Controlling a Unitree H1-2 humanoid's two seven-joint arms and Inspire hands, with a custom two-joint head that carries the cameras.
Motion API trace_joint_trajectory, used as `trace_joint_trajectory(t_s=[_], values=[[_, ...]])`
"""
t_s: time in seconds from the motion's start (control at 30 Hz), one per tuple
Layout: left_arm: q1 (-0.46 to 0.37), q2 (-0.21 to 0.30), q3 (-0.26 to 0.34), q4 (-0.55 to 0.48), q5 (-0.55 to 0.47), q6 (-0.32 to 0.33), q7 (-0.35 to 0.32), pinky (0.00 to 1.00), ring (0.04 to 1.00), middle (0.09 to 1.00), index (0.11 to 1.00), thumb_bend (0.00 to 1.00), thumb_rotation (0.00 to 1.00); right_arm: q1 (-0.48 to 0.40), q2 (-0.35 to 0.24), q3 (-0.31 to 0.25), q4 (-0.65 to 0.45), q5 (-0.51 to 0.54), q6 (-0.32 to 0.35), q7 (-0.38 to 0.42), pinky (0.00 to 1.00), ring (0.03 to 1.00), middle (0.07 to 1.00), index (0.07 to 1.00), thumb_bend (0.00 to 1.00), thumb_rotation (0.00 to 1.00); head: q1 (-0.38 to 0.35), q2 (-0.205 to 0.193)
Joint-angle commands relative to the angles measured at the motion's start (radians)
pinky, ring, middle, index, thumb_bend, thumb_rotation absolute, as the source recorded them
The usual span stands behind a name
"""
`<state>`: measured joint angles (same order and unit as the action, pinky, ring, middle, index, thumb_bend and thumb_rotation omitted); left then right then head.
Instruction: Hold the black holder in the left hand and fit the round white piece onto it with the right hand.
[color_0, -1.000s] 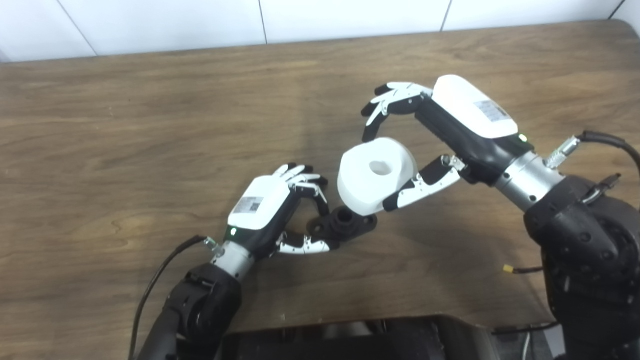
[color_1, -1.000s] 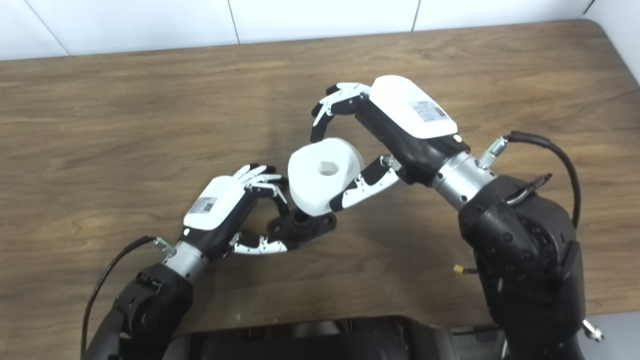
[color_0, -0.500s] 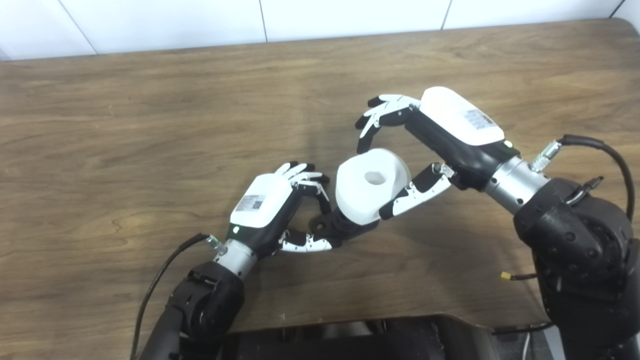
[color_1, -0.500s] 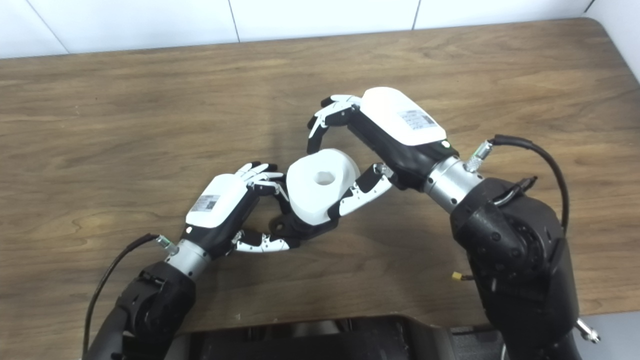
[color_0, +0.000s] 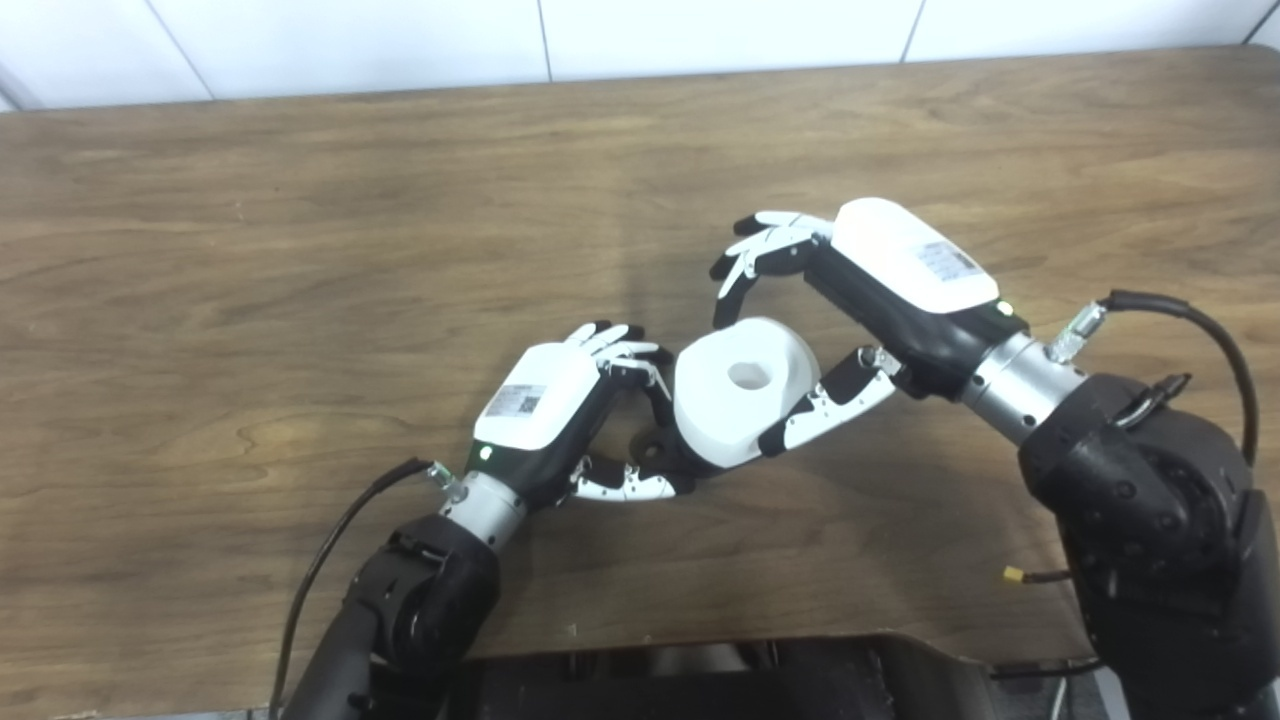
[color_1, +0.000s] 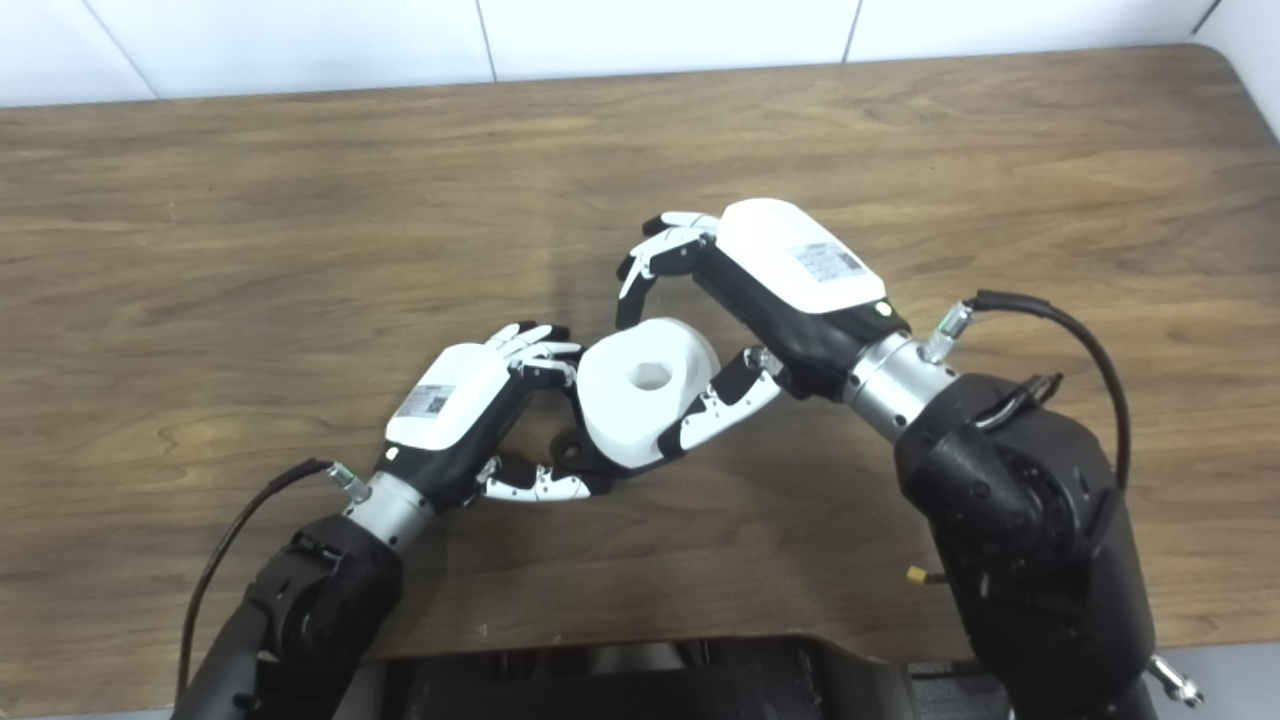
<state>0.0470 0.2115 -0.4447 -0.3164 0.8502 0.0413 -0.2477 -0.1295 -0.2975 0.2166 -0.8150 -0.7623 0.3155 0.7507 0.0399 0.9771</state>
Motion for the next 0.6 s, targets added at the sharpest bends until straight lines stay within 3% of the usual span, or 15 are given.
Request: trace_joint_trajectory(t_s=[0.0, 0.57], values=[[-0.005, -0.001, -0.013, 0.011, 0.016, 0.010, -0.029, 0.95, 0.913, 0.805, 0.486, 0.52, 0.05, -0.026, 0.010, 0.001, -0.018, -0.003, -0.033, -0.029, 0.83, 0.861, 0.750, 0.481, 0.52, 0.14, 0.001, 0.002], [-0.004, -0.003, -0.015, 0.012, 0.022, 0.014, -0.029, 0.96, 0.913, 0.806, 0.486, 0.52, 0.05, -0.008, 0.033, 0.027, -0.008, -0.029, -0.057, -0.035, 0.89, 0.858, 0.749, 0.481, 0.53, 0.14, 0.008, -0.004]])
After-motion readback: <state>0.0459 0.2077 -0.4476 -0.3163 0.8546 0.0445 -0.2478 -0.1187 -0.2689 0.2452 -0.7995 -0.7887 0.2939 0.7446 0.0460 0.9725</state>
